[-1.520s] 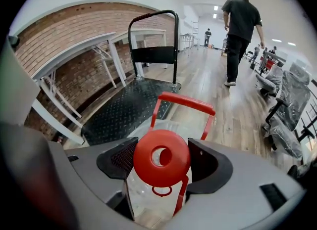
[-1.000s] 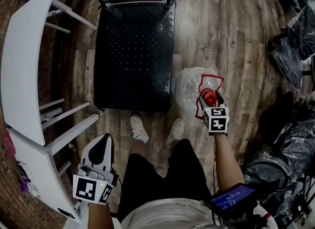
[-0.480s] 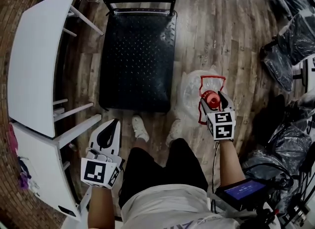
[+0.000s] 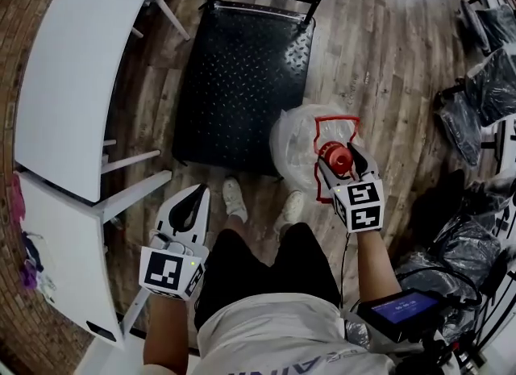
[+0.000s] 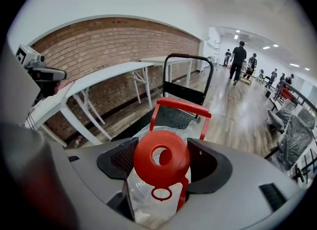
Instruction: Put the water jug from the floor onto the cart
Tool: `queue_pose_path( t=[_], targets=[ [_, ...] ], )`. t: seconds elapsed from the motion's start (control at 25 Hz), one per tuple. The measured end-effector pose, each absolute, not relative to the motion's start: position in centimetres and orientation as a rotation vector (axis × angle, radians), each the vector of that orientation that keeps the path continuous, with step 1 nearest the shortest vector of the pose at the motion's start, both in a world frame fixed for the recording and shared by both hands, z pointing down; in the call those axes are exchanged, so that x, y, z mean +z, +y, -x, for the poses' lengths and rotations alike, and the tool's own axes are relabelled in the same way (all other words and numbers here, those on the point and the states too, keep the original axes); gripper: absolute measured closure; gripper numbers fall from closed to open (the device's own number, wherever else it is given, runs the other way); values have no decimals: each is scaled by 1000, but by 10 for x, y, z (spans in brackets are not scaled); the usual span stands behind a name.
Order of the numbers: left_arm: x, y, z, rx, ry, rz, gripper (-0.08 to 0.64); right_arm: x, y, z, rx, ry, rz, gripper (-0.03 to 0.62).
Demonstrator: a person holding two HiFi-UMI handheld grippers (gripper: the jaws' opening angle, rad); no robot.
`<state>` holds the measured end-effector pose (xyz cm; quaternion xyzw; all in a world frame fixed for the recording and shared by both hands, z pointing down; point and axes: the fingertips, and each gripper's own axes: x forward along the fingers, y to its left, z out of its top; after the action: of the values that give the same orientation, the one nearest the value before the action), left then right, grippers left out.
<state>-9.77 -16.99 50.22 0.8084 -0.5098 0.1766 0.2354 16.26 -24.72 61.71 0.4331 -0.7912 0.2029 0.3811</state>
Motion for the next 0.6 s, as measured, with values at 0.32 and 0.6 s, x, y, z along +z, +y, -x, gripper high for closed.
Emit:
queue_pose_path(
  t=[0.32, 0.6],
  targets=[
    [514, -151, 151, 464, -1462, -2126, 558, 656, -247, -78, 530, -2046, -955, 279],
    [518, -141, 178, 449, -1470, -2103, 559, 693, -239, -40, 532, -2007, -874, 279]
  ],
)
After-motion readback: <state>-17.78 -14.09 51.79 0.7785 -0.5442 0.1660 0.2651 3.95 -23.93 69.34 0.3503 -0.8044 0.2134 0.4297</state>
